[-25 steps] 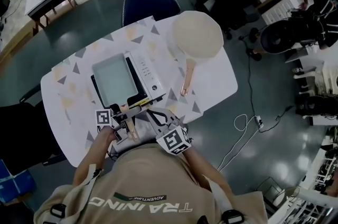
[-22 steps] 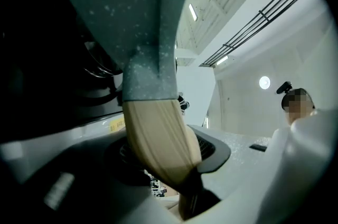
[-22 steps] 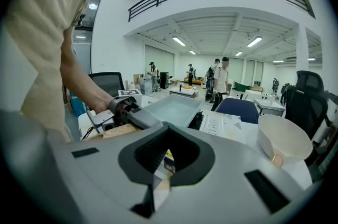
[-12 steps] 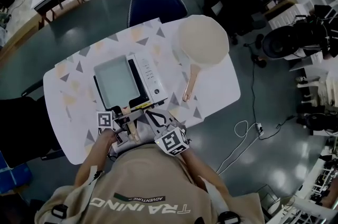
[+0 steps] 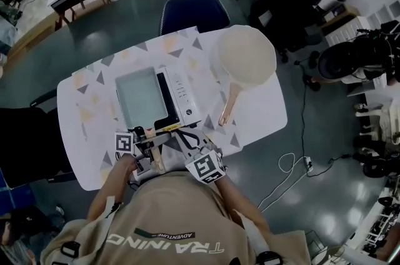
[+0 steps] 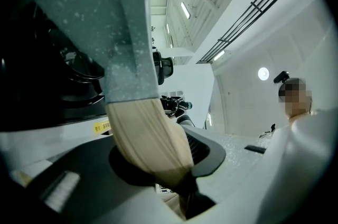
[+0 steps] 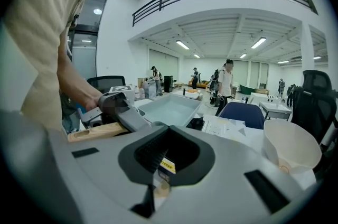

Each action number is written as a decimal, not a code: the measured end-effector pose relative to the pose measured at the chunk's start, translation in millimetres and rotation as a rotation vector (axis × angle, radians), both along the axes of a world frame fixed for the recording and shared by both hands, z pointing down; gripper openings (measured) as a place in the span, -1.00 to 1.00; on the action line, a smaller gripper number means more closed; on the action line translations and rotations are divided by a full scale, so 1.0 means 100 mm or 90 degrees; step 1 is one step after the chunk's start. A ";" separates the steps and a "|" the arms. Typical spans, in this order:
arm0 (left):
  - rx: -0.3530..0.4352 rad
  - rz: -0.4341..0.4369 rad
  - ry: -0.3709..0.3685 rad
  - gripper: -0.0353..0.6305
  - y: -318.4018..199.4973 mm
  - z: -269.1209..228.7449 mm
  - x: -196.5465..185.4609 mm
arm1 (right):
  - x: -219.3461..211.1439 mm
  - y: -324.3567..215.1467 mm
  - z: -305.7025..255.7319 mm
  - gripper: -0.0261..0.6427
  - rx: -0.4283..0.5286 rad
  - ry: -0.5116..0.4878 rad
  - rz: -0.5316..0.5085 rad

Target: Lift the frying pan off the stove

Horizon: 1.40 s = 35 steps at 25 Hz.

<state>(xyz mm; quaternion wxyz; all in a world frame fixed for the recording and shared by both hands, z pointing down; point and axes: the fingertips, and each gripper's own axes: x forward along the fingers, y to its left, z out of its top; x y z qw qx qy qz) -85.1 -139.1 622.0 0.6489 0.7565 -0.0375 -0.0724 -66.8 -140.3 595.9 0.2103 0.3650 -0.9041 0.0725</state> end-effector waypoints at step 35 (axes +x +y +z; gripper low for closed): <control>0.066 -0.005 0.023 -0.48 -0.08 -0.82 -0.12 | 0.11 -0.18 -0.63 -0.94 0.100 -0.079 0.056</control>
